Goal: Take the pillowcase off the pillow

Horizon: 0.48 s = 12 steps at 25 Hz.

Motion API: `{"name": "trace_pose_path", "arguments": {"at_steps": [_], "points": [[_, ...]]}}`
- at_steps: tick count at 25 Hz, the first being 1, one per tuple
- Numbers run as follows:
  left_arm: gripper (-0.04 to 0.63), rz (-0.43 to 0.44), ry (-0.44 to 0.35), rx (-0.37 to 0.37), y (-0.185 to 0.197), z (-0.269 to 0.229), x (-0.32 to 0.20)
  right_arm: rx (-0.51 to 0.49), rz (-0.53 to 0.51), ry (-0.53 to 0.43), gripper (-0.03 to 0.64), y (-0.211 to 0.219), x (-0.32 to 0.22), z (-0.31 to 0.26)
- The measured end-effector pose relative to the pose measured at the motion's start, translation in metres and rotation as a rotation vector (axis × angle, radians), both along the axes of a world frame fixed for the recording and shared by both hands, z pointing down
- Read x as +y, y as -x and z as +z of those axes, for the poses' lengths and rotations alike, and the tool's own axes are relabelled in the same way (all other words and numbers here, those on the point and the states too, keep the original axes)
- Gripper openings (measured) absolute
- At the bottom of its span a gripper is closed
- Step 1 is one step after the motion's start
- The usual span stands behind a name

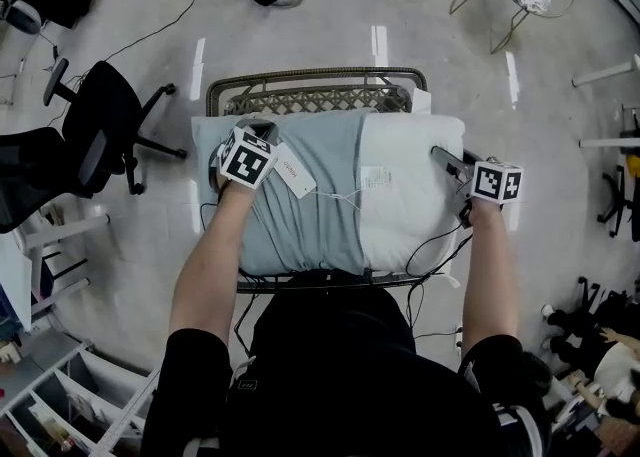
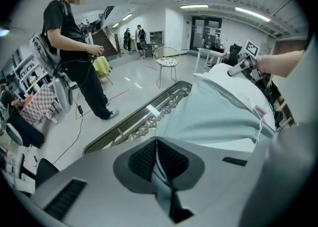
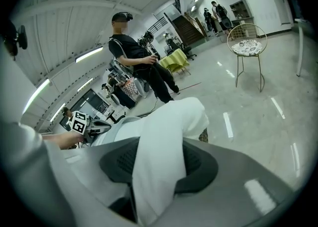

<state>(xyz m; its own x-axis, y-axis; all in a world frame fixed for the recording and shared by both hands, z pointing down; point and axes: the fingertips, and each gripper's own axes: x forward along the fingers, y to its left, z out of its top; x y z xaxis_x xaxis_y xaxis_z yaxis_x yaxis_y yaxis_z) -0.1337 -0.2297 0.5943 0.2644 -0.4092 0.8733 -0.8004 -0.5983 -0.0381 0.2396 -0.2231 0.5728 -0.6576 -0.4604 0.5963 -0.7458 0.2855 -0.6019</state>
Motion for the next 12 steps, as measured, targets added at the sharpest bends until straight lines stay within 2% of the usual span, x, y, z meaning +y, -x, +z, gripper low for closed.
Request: {"name": "trace_pose_path", "arguments": {"at_steps": [10, 12], "points": [[0.006, -0.072, -0.022, 0.012, 0.072, -0.017, 0.011, -0.048, -0.01, -0.014, 0.186, 0.002, -0.003, -0.009], [0.006, -0.103, -0.017, 0.036, 0.088, -0.019, 0.016, -0.052, -0.017, -0.023, 0.186, 0.005, -0.005, -0.012]]}}
